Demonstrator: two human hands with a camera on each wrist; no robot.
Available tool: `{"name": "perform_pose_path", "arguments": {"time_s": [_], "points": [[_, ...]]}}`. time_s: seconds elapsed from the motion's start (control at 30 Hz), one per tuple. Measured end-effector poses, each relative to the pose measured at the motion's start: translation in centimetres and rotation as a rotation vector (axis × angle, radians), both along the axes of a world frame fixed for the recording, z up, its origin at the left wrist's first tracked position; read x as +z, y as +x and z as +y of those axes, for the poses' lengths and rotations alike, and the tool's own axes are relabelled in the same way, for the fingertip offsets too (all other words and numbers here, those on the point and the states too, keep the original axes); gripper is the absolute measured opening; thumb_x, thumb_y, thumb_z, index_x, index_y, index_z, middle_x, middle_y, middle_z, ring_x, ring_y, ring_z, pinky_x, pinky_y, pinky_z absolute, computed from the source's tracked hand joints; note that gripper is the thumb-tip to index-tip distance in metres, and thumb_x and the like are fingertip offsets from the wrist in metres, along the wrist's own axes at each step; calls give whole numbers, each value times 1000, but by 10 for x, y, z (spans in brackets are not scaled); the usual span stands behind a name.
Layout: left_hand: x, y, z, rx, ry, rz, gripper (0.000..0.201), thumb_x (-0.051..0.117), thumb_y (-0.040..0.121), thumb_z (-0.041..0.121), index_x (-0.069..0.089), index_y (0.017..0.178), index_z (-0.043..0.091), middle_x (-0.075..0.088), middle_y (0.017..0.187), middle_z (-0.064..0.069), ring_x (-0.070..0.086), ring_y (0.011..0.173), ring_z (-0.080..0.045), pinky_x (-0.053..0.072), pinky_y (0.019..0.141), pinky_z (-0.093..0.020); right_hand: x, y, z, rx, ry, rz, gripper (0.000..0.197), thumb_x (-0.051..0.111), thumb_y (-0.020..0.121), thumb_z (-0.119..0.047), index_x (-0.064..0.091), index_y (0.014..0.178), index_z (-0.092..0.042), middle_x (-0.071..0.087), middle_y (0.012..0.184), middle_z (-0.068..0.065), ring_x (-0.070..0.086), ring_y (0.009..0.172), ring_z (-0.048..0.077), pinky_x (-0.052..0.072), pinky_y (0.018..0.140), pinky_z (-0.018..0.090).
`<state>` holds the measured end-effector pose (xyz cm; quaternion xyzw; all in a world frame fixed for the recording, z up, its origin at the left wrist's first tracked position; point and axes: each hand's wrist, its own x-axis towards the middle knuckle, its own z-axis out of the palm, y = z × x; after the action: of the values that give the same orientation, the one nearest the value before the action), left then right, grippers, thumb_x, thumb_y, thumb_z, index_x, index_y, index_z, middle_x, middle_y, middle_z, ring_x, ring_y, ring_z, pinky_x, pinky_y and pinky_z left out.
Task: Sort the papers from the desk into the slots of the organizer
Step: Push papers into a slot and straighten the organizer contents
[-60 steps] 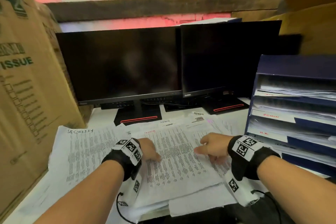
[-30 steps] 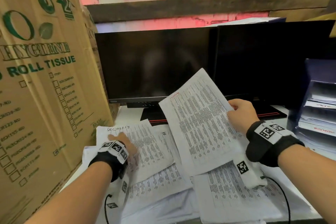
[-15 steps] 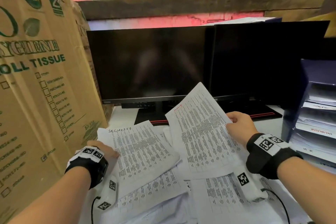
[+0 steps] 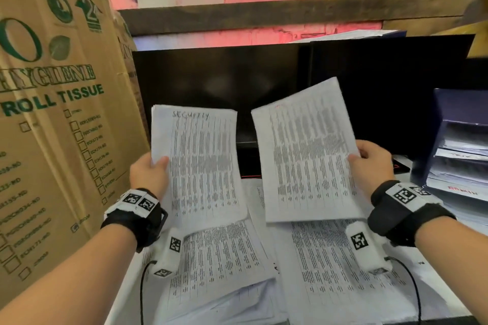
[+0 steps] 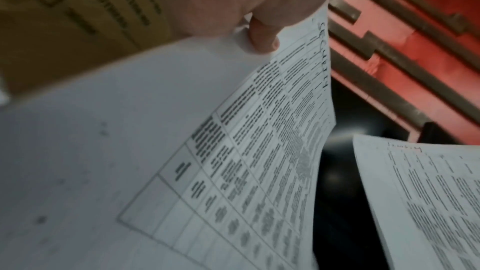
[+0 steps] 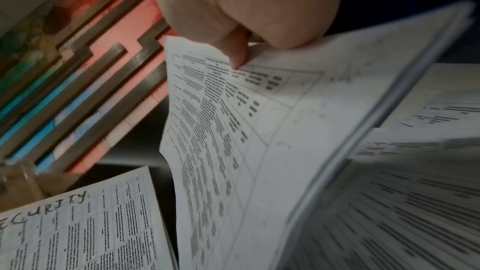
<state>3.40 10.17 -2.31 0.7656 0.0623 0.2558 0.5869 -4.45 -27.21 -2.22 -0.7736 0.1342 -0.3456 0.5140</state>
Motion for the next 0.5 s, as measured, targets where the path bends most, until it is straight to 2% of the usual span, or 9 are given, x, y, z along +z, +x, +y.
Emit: {"name": "perform_pose_path", "arguments": {"time_s": [0.07, 0.1, 0.2, 0.3, 0.37, 0.47, 0.5], "points": [[17, -8, -10, -29, -46, -84, 19, 53, 95, 14, 63, 111, 7, 63, 103, -5, 58, 94, -20, 45, 92, -35, 13, -4, -1, 6, 70, -71, 26, 47, 94, 0, 67, 108, -10, 69, 99, 6, 66, 87, 21, 55, 78, 34], [23, -10, -15, -52, -67, -115, 16, 54, 95, 14, 63, 107, 10, 63, 101, -4, 58, 93, -20, 45, 91, -34, 18, -6, 0, 14, 101, -91, 25, 47, 94, -1, 67, 107, -10, 70, 98, 6, 68, 86, 21, 56, 75, 33], [39, -18, -36, -148, -117, -151, 9, 53, 95, 14, 61, 99, 16, 65, 96, -1, 61, 88, -17, 45, 82, -30, 30, -13, 4, 47, 128, -132, 21, 49, 96, -4, 68, 104, -7, 70, 91, 5, 67, 78, 15, 56, 59, 21], [49, -27, -57, -255, -170, -147, 11, 54, 94, 15, 64, 95, 19, 68, 96, 0, 65, 89, -17, 50, 82, -34, 36, -20, 6, 48, 60, -149, 19, 49, 98, -10, 67, 101, -6, 68, 87, 2, 64, 76, 12, 54, 66, 17], [52, -32, -71, -315, -217, -137, 12, 54, 94, 14, 64, 90, 20, 70, 94, -2, 67, 89, -21, 53, 82, -36, 34, -24, 8, 47, 55, -154, 18, 49, 98, -11, 66, 96, -4, 67, 84, 4, 61, 70, 10, 49, 58, 10], [56, -41, -91, -412, -330, -126, 13, 52, 96, 9, 63, 103, 11, 69, 91, -1, 67, 82, -18, 55, 70, -29, 29, -29, 7, 52, 68, -135, 23, 49, 98, -15, 61, 84, 0, 64, 78, 14, 58, 65, 23, 44, 56, 13], [56, -43, -97, -448, -351, -121, 14, 50, 97, 8, 62, 105, 10, 68, 91, 0, 66, 79, -14, 55, 66, -25, 28, -30, 6, 58, 65, -110, 25, 49, 98, -16, 58, 80, -2, 60, 73, 11, 55, 63, 22, 42, 54, 13]]}}
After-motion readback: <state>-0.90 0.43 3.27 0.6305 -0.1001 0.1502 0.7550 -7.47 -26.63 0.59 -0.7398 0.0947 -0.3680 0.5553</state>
